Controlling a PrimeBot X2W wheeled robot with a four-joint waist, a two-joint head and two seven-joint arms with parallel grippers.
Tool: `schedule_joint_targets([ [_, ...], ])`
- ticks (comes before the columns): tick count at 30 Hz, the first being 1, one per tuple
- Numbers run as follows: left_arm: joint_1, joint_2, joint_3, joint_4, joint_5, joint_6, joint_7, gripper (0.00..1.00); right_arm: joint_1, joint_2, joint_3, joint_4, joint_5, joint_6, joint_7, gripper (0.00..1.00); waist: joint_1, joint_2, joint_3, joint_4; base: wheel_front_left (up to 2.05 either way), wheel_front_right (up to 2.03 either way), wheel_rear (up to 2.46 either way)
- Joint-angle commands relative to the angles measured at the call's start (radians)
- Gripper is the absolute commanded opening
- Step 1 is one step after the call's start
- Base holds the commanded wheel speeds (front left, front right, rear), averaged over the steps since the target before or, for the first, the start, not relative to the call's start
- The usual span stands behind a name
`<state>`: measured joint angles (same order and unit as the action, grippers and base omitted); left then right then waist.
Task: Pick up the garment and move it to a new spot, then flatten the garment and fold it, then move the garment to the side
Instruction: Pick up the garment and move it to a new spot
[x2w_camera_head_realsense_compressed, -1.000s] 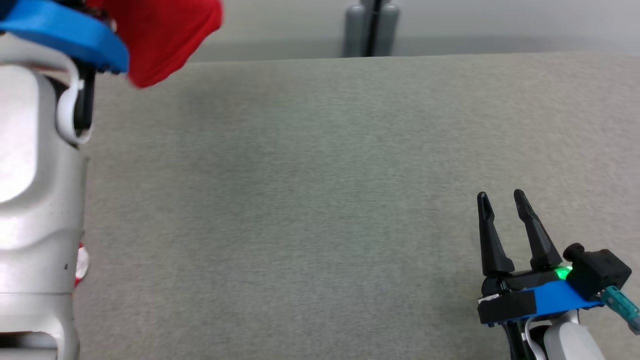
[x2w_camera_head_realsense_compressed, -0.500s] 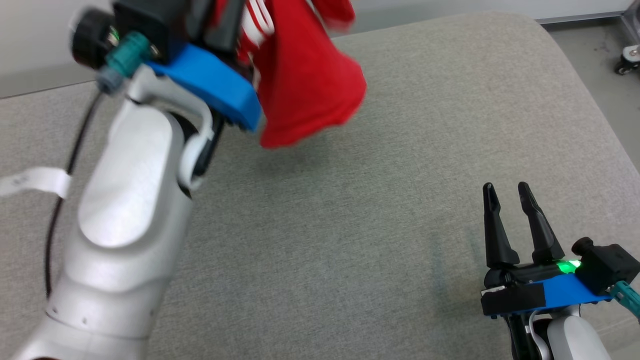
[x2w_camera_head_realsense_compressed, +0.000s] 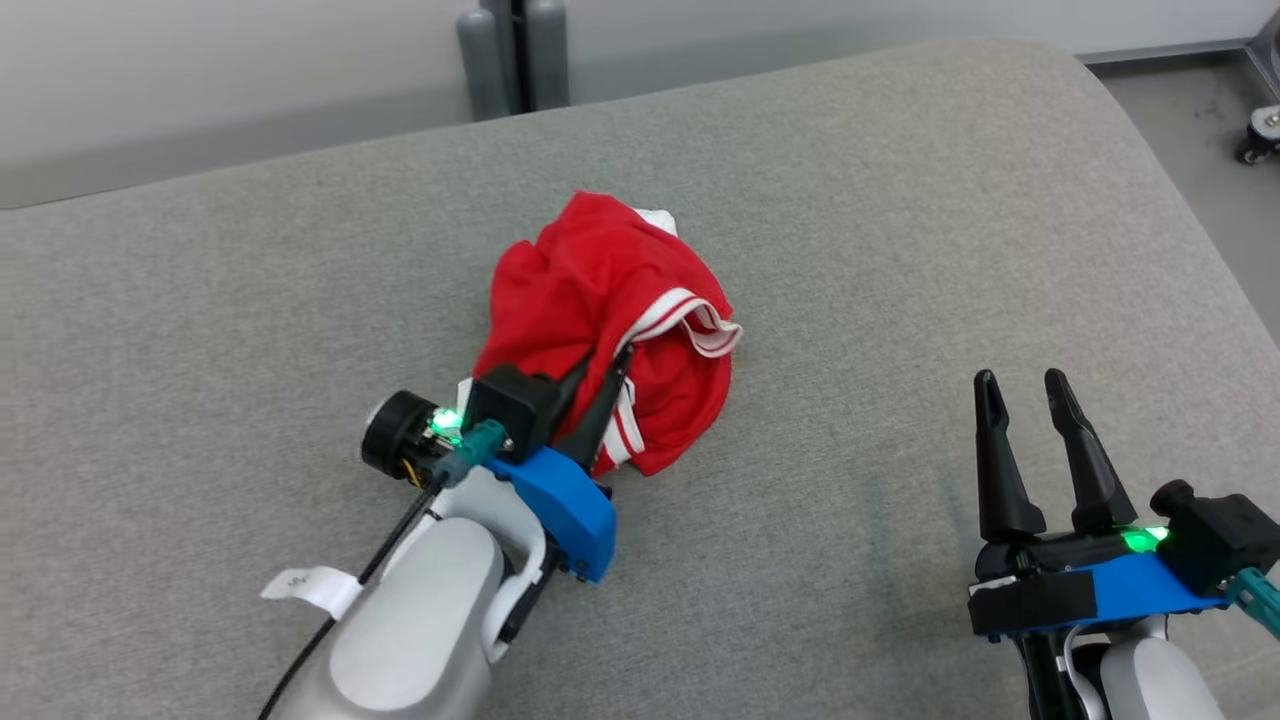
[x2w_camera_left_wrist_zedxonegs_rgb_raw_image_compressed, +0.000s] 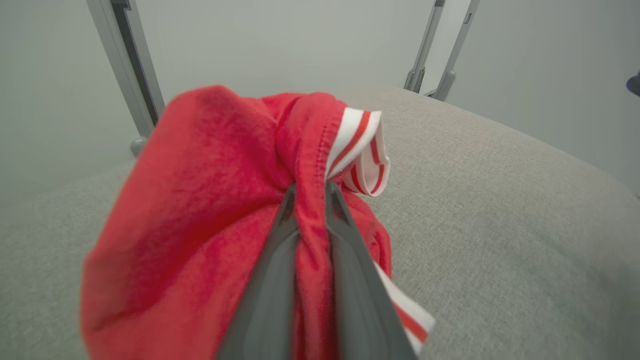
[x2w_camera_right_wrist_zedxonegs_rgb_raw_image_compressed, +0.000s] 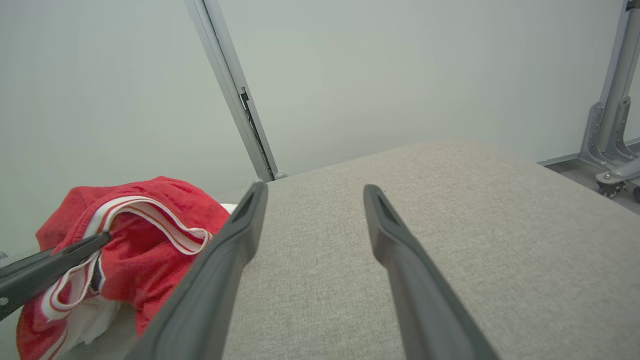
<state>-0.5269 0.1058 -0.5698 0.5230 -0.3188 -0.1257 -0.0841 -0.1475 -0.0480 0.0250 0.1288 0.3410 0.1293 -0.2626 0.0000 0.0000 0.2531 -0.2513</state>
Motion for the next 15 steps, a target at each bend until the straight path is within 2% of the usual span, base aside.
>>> schedule_joint_targets([
  [1,0.006,-0.005,-0.011,0.001,-0.003,-0.005,-0.023,1.00,0.010,-0.004,0.000,0.004,-0.009,0.003,-0.003,1.00,0.0000,0.0000,-0.010,0.010,0.00,0.00,0.00],
  [8,0.021,-0.018,-0.019,-0.041,0.002,0.012,-0.124,1.00,0.037,-0.004,-0.012,0.016,-0.025,0.003,-0.003,1.00,0.0000,0.0000,-0.062,0.060,0.00,0.00,0.00],
  [15,0.096,0.037,0.081,-0.146,-0.023,0.081,-0.175,1.00,0.066,-0.004,-0.023,0.023,-0.033,0.003,-0.003,1.00,0.0000,0.0000,-0.117,0.138,0.00,0.00,0.00],
])
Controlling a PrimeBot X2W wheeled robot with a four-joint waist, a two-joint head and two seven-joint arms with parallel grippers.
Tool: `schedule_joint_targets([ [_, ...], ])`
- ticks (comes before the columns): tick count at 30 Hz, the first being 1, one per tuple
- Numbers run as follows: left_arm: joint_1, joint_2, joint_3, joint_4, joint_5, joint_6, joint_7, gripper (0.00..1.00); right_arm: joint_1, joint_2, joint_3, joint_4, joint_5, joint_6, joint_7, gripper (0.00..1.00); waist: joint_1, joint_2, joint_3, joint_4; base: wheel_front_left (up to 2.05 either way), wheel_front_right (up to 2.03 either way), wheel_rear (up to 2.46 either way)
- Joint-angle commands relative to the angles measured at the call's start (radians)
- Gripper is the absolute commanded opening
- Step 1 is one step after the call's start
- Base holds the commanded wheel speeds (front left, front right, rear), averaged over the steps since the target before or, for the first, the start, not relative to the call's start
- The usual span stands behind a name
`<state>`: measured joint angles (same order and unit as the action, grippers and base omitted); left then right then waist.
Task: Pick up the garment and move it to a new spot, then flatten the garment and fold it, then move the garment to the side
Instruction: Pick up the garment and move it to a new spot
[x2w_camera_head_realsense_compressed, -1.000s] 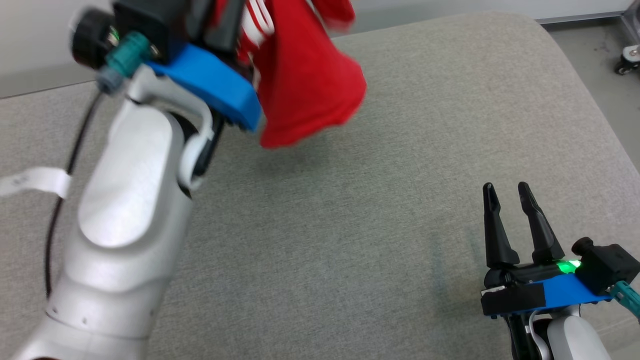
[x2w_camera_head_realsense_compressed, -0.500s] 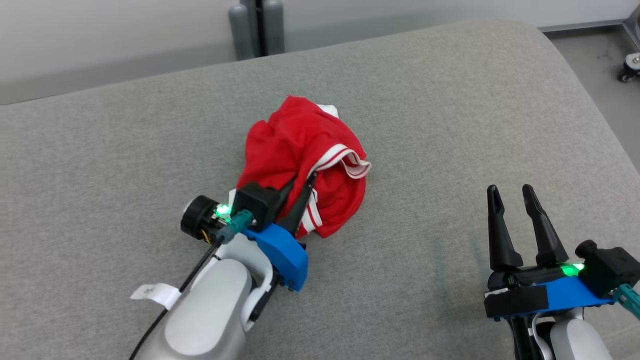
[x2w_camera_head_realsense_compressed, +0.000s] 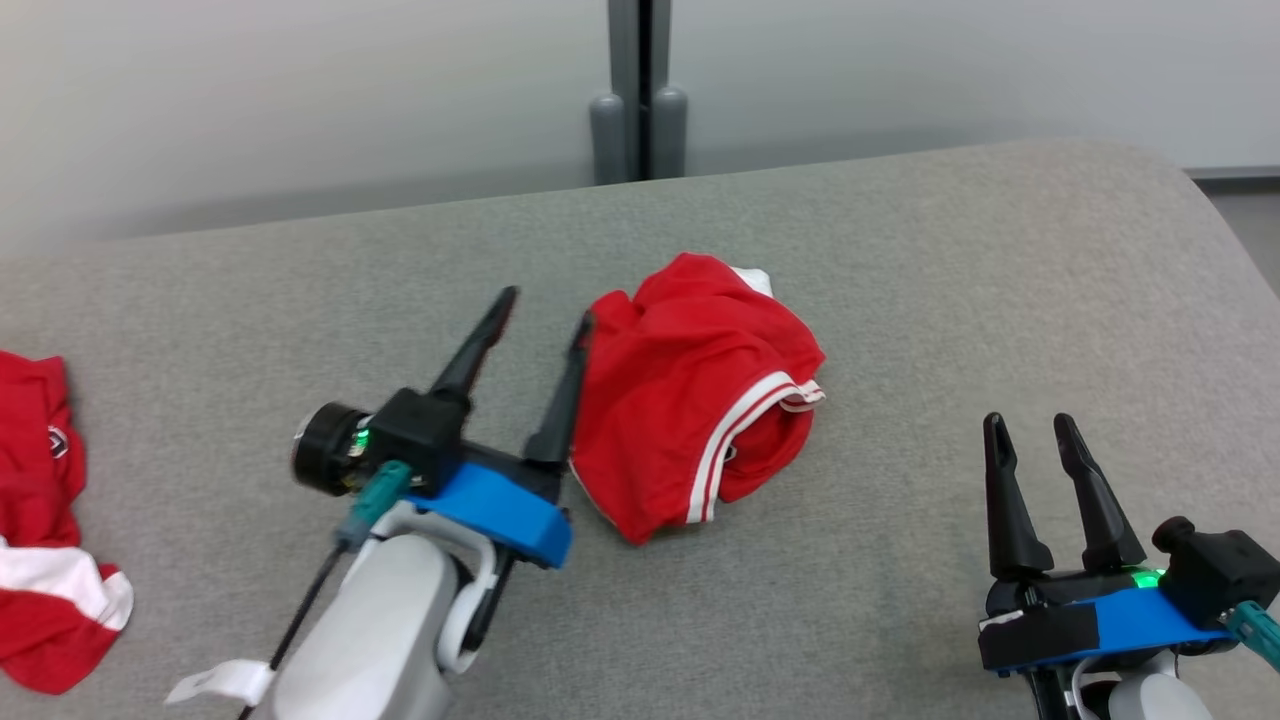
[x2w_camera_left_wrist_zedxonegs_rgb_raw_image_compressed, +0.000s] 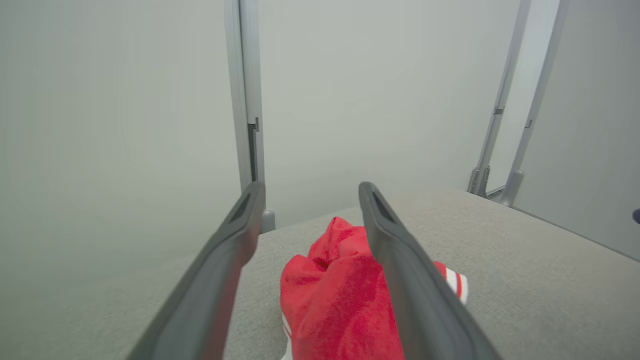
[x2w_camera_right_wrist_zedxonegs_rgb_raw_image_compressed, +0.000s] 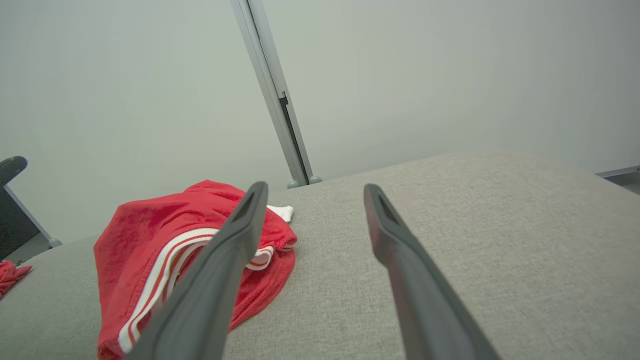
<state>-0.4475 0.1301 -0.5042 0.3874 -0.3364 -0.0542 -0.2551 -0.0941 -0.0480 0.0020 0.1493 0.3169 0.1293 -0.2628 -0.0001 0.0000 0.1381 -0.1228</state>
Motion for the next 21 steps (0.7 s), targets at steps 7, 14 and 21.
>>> schedule_joint_targets([
  [7,0.104,0.056,0.148,-0.108,-0.029,0.060,-0.011,1.00,0.021,-0.004,-0.006,0.006,-0.016,0.003,-0.003,1.00,0.0001,0.0000,-0.021,0.058,0.00,0.00,0.00],
  [14,0.238,0.074,0.306,-0.198,-0.010,0.084,-0.010,1.00,0.037,-0.005,-0.012,0.015,-0.030,0.003,-0.003,1.00,0.0001,0.0000,-0.040,0.093,0.00,0.00,0.00],
  [21,0.337,0.071,0.398,-0.236,0.058,0.097,-0.010,1.00,0.043,-0.004,-0.015,0.024,-0.036,0.003,-0.003,1.00,0.0001,0.0000,-0.049,0.109,0.00,0.00,0.00],
])
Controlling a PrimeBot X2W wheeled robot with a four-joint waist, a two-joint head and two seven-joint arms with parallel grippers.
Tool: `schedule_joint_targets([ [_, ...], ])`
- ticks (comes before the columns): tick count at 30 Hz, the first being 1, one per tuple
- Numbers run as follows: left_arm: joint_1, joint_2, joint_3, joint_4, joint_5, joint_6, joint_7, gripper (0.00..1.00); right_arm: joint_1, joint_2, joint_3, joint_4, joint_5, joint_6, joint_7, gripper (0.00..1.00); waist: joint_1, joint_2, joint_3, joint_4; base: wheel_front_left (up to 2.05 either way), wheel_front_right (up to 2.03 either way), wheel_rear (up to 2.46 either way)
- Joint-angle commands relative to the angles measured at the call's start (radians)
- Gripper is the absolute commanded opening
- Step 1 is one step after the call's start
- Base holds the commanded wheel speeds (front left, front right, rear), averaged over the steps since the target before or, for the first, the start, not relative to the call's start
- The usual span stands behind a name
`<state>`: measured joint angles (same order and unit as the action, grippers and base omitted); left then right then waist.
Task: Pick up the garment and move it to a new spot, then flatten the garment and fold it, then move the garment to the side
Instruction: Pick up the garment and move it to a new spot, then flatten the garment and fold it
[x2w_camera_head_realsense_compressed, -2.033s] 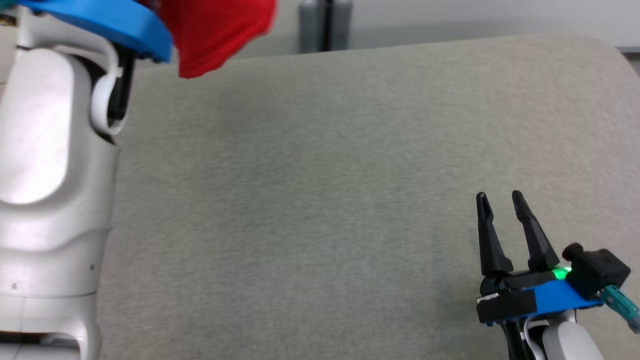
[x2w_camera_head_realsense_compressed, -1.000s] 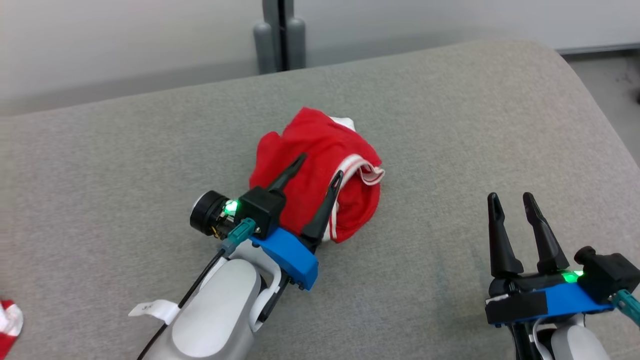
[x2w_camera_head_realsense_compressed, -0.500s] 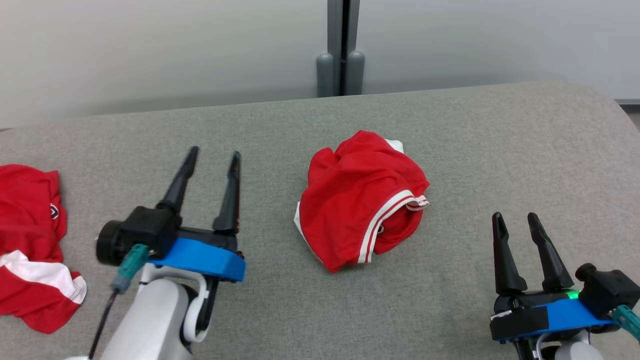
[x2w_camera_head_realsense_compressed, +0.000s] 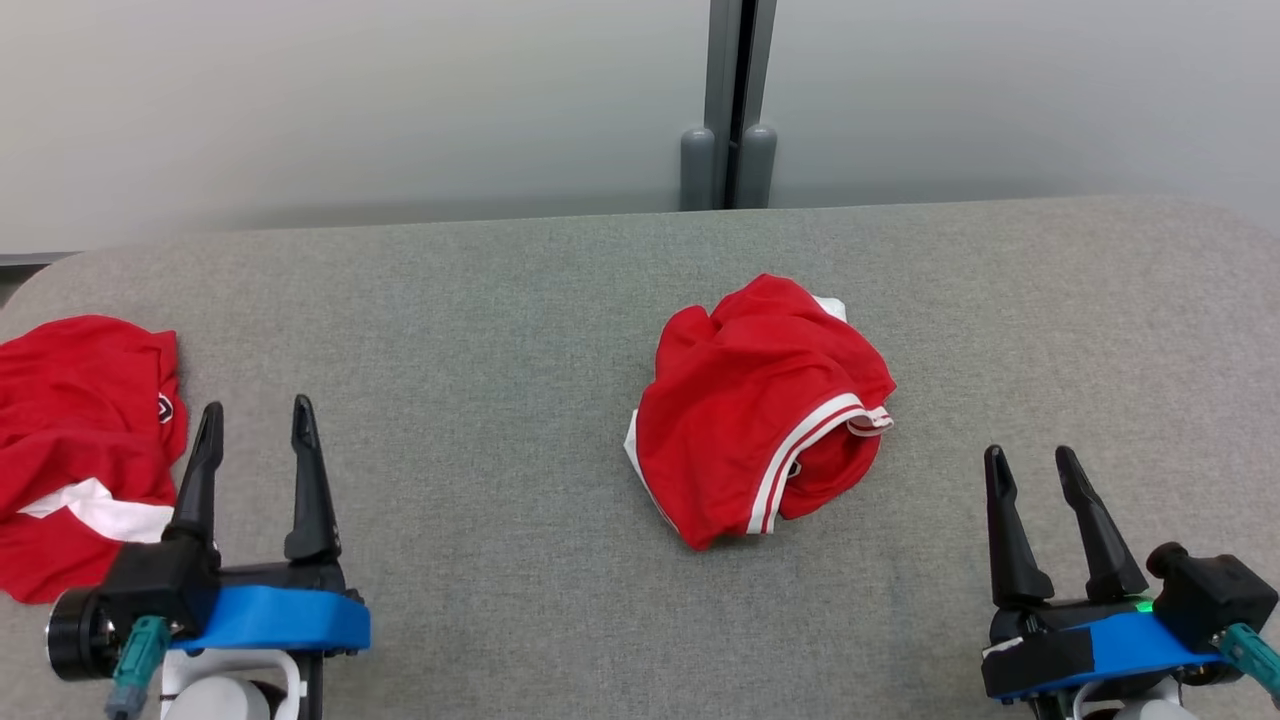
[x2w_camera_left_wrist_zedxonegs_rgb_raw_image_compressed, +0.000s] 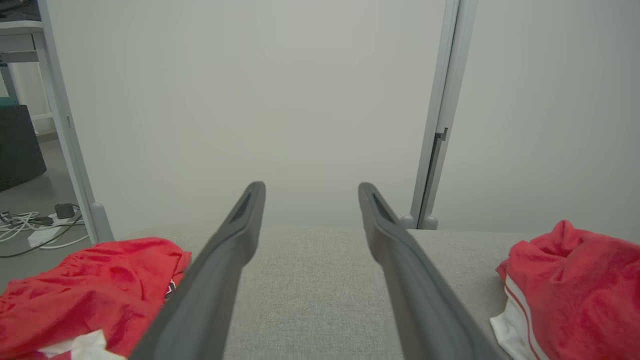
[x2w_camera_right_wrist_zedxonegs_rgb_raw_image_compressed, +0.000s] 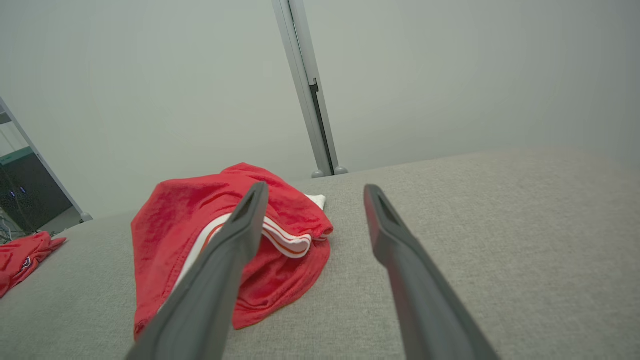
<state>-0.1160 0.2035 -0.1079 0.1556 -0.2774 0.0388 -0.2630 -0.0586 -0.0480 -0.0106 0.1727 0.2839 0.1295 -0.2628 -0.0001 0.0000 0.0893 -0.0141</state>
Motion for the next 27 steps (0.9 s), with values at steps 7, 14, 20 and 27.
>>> schedule_joint_targets([
  [7,0.064,-0.029,0.026,0.007,0.066,-0.009,-0.003,1.00,0.017,-0.004,-0.007,0.023,-0.005,0.002,-0.003,1.00,0.0001,0.0000,-0.001,0.009,0.00,0.00,0.00],
  [14,0.071,-0.061,0.054,0.034,0.094,-0.032,-0.003,1.00,0.013,-0.004,-0.013,0.054,-0.011,0.002,-0.003,1.00,0.0001,0.0000,-0.001,0.011,0.00,0.00,0.00],
  [20,0.062,-0.073,0.075,0.049,0.113,-0.050,-0.003,1.00,0.005,-0.004,-0.017,0.074,-0.013,0.002,-0.003,1.00,0.0001,0.0000,-0.003,0.013,0.00,0.00,0.00],
  [27,0.038,-0.096,0.077,0.050,0.135,-0.069,-0.003,1.00,-0.100,-0.004,-0.014,0.107,-0.064,0.002,0.016,1.00,0.0001,0.0000,0.011,0.032,0.00,0.00,0.00],
])
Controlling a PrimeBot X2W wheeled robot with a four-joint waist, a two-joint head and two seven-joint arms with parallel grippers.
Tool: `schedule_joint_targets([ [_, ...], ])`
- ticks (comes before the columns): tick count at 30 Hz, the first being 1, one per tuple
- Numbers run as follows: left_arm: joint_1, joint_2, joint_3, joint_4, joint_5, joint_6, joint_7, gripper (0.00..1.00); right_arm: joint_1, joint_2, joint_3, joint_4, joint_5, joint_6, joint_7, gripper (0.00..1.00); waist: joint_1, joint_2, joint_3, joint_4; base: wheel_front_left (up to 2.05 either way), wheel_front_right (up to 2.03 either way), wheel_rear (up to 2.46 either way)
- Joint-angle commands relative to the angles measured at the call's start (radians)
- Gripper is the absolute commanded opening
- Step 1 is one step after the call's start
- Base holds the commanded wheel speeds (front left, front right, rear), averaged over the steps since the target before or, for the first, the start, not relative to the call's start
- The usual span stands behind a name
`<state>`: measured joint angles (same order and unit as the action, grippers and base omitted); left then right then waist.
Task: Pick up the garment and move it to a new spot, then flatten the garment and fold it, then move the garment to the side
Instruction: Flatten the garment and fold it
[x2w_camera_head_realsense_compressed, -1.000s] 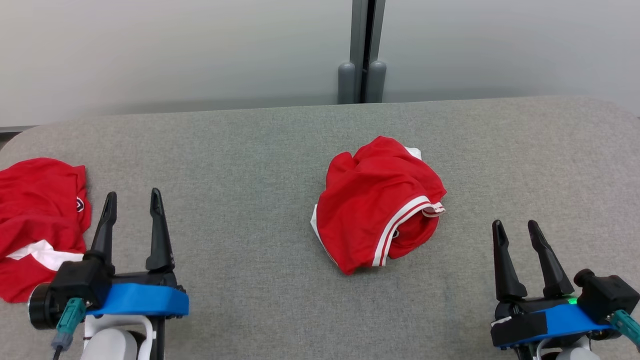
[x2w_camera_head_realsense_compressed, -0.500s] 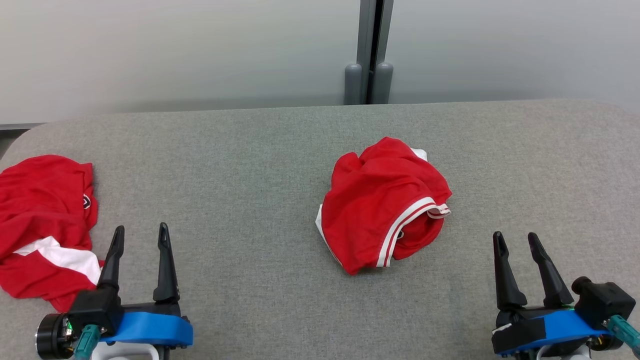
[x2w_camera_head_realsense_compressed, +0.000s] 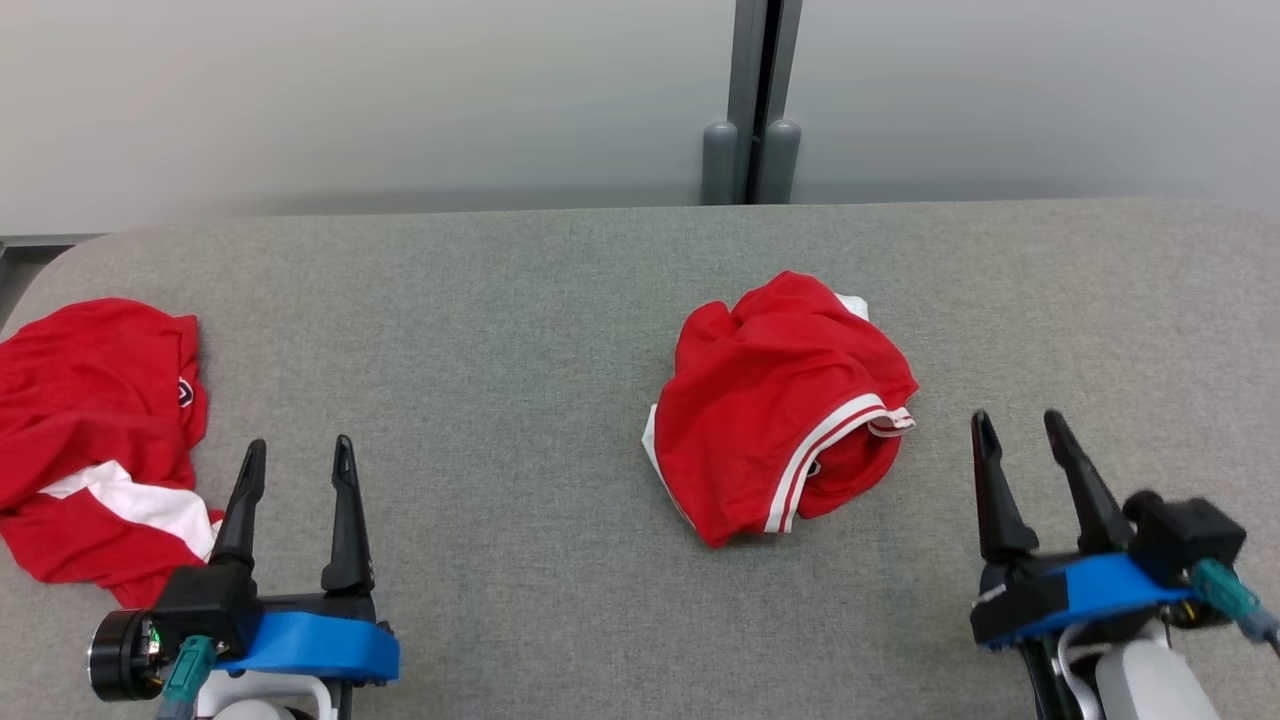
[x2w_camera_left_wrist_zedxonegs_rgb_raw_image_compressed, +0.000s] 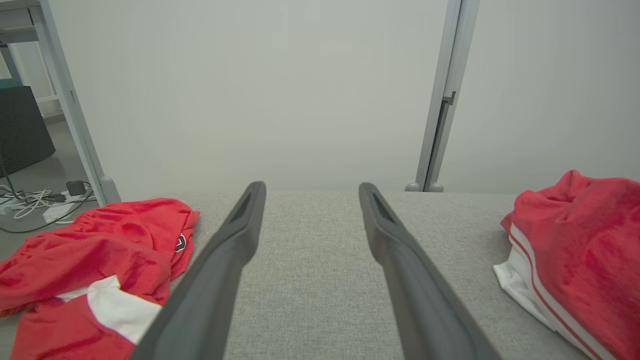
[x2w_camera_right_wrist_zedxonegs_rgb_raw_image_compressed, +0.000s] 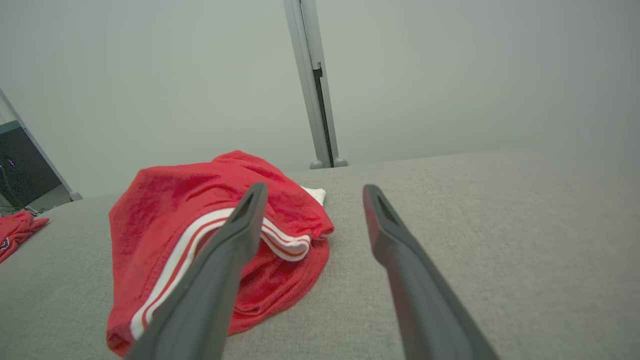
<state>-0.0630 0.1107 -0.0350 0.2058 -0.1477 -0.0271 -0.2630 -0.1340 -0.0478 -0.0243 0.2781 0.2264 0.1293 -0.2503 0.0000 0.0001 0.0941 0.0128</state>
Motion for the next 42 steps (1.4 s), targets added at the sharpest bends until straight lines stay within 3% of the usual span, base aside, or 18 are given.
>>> schedule_joint_targets([
  [1,-0.020,-0.005,0.005,0.001,0.009,-0.007,-0.003,1.00,-0.055,-0.005,0.001,0.008,-0.023,0.003,0.013,1.00,0.0000,-0.0001,0.011,0.009,0.00,0.00,0.00],
  [7,-0.064,-0.020,-0.011,0.001,0.024,-0.024,-0.003,1.00,-0.260,-0.017,-0.021,0.083,-0.109,0.003,0.074,1.00,0.0000,-0.0001,0.054,0.057,0.00,0.00,0.00],
  [13,-0.098,-0.040,-0.028,0.008,0.018,-0.039,-0.003,1.00,-0.394,-0.053,-0.058,0.269,-0.144,0.003,0.128,1.00,0.0000,-0.0001,0.100,0.117,0.00,0.00,0.00],
  [19,-0.119,-0.050,-0.034,0.017,0.019,-0.044,-0.003,1.00,-0.438,-0.083,-0.075,0.494,-0.164,0.002,0.169,1.00,0.0000,-0.0001,0.136,0.160,0.00,0.00,0.00],
  [27,-0.134,-0.056,-0.042,0.029,0.031,-0.050,-0.003,1.00,-0.441,-0.067,-0.060,0.681,-0.146,0.002,0.149,1.00,0.0000,-0.0001,0.148,0.179,0.00,0.00,0.00],
  [28,-0.136,-0.057,-0.044,0.030,0.032,-0.051,-0.003,1.00,-0.442,-0.063,-0.055,0.695,-0.142,0.002,0.142,0.46,0.0000,-0.0001,0.147,0.178,0.00,0.00,0.00],
  [29,-0.139,-0.057,-0.046,0.031,0.033,-0.052,-0.003,1.00,-0.445,-0.060,-0.054,0.703,-0.134,0.003,0.121,0.00,0.0000,-0.0001,0.146,0.177,0.00,0.00,0.00],
  [33,-0.138,-0.058,-0.044,0.035,0.034,-0.054,-0.003,1.00,-0.455,-0.059,-0.051,0.729,-0.116,0.002,0.085,0.00,0.0000,-0.0001,0.137,0.164,0.00,0.00,0.00],
  [42,-0.108,-0.058,-0.031,0.052,0.038,-0.066,-0.003,1.00,-0.418,-0.140,-0.079,0.710,-0.057,0.002,-0.006,0.00,0.0000,-0.0001,0.075,0.098,0.00,0.00,0.00],
])
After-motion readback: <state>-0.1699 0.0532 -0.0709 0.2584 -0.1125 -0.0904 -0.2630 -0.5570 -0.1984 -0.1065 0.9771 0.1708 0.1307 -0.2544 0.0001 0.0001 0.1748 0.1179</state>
